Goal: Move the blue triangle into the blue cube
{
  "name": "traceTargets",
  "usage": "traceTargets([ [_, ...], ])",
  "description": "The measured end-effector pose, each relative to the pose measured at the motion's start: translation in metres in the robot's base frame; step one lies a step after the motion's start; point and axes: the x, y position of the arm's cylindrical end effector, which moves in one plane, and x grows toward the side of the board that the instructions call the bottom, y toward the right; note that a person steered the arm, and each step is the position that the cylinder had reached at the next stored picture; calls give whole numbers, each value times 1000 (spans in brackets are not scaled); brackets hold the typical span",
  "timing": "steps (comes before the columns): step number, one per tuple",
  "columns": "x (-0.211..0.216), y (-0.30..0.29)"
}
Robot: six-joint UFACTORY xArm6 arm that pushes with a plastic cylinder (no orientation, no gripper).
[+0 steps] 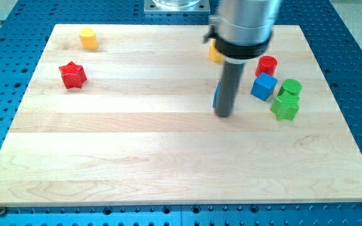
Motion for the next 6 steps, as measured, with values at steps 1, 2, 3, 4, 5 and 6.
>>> traceTargets([
  [1,0,-54],
  [2,-13,-66],
  [3,-27,-50],
  [4,-27,-1],
  [5,-22,53],
  [6,-17,25],
])
